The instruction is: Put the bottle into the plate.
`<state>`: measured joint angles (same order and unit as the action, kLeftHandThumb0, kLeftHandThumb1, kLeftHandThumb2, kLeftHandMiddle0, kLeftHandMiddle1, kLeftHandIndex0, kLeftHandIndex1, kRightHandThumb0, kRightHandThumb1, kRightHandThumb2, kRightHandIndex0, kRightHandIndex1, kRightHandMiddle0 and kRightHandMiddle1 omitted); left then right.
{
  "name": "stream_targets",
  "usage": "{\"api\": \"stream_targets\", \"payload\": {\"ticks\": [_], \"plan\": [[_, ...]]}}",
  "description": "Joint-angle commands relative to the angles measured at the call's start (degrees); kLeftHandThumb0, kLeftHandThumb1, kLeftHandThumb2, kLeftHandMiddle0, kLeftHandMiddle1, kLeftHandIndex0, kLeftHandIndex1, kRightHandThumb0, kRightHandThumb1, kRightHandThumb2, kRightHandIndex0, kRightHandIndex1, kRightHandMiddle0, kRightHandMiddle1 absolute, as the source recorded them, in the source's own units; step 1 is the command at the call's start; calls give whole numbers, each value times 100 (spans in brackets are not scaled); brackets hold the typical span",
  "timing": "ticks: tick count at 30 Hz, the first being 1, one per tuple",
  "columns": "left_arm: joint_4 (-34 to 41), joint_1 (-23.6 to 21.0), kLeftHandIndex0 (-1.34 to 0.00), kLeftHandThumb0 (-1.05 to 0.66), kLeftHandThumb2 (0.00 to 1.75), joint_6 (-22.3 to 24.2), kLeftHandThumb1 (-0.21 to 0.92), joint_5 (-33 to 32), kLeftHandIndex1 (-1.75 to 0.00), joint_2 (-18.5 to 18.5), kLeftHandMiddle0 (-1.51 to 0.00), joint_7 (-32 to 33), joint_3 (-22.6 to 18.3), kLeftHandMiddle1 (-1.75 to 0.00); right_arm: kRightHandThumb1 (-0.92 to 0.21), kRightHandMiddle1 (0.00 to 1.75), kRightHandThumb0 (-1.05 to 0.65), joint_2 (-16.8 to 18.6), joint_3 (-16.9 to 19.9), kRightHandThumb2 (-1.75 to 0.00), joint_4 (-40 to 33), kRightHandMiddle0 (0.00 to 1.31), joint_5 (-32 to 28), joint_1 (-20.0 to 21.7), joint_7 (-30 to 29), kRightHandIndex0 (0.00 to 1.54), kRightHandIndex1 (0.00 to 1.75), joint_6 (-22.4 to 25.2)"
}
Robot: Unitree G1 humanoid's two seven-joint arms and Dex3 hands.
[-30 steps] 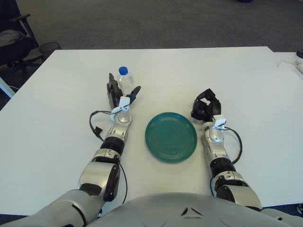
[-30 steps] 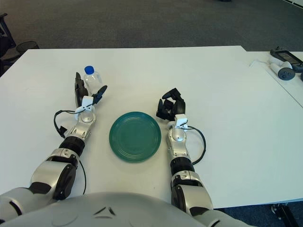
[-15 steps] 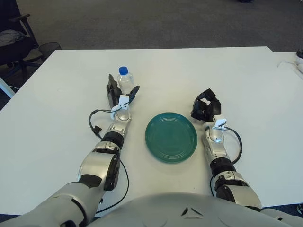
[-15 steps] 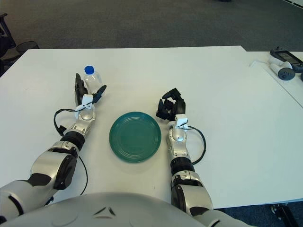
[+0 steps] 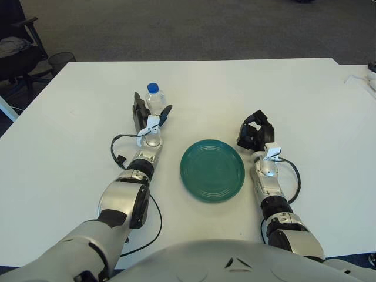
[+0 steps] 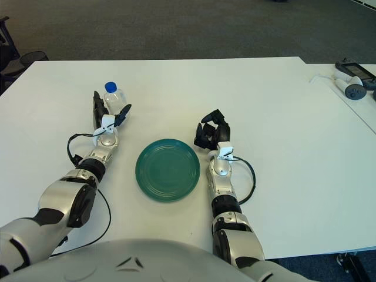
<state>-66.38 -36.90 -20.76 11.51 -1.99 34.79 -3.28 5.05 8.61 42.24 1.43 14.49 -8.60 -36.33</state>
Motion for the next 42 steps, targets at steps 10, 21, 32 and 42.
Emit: {"api": "stream_targets", "payload": {"ticks": [10,21,32,42], "plan": [[-163,-222,-2,-105,8,-20,92,-143,-16,-80,-19,65,-144,-3,-28,175,-48,121,79,-135,627,63,-158,-639,-60,114,175,150],[-237,-258,0,-105,9,-4,92,-152,-15,-106,-19,5,-128,-1,-28,175,-48,128,90,-135,663,63,-214,-631,7,115,175,157],[-313,-304,0,-105,10,-31,92,-137,-15,-148,-18,-151,-85,0,-28,175,-48,149,91,-135,685,63,-214,-639,11,116,175,97],[-444,-363,0,-105,9,1,92,-30,-28,-148,-22,-412,103,-2,-29,175,-48,153,64,-134,686,62,-144,-633,-115,114,175,172]]}}
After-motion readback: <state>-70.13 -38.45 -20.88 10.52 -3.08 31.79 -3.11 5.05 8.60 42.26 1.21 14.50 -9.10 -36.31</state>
